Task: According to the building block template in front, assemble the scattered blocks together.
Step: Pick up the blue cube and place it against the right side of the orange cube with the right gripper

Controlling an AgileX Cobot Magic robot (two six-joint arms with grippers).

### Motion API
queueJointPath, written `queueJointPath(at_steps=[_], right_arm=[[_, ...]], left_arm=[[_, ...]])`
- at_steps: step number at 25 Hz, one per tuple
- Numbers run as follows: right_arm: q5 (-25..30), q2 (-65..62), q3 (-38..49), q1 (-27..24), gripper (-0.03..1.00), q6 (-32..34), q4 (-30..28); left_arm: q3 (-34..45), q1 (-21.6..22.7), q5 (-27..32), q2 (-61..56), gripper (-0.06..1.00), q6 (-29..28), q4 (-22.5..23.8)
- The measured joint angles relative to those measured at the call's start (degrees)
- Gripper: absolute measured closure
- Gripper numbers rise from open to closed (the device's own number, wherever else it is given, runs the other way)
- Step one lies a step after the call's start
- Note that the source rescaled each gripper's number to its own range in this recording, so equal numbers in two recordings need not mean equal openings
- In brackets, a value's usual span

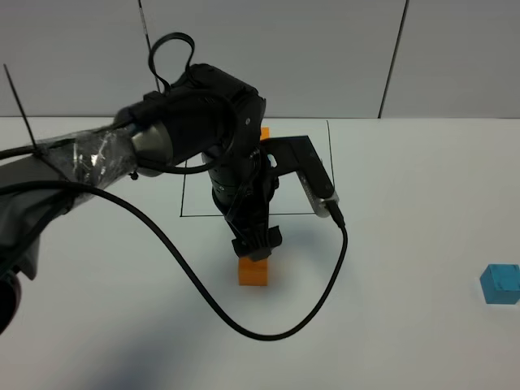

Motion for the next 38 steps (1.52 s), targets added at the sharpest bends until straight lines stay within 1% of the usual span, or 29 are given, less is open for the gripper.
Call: queueJointPath(at_steps=[3, 6, 14, 18, 20, 22, 26, 30, 33, 35, 38], right_arm=[[0.00, 0.00, 0.00, 0.00, 0.39, 0.00, 0.00], [0.00, 0.00, 0.00, 0.00, 0.39, 0.00, 0.00], [0.00, 0.00, 0.00, 0.00, 0.39, 0.00, 0.00], [0.00, 0.00, 0.00, 0.00, 0.39, 0.00, 0.00], [0.00, 0.00, 0.00, 0.00, 0.39, 0.00, 0.00], [0.00, 0.00, 0.00, 0.00, 0.39, 0.00, 0.00], [0.00, 0.00, 0.00, 0.00, 0.39, 0.00, 0.00], [0.00, 0.00, 0.00, 0.00, 0.39, 0.00, 0.00], [0.00, 0.00, 0.00, 0.00, 0.39, 0.00, 0.00], [0.00, 0.00, 0.00, 0.00, 0.39, 0.00, 0.00], [0.00, 0.00, 0.00, 0.00, 0.39, 0.00, 0.00]], left_arm=[[0.00, 1.49, 2.47, -2.95, -0.06, -4.87, 0.00], [0.00, 3.90, 4.89, -5.73, -0.06, -7.31, 0.00], [0.00, 10.82, 6.95, -12.52, -0.05, -7.86, 0.31], [0.00, 14.12, 8.41, -16.84, -0.05, -7.98, -2.65], [0.13, 14.82, 8.70, -18.88, -0.05, -8.04, -3.06], [1.98, 14.87, 8.64, -20.96, -0.05, -8.03, -3.06], [9.09, 14.87, 8.22, -25.68, -0.05, -9.24, -2.20], [20.31, 14.81, 6.57, -31.54, -0.04, -14.87, 2.08], [31.48, 14.81, 2.41, -37.55, -0.04, -17.53, 5.45], [38.12, 14.81, -2.12, -41.77, -0.03, -18.54, 6.98], [45.54, 14.81, -8.07, -47.29, -0.03, -19.55, 7.31]])
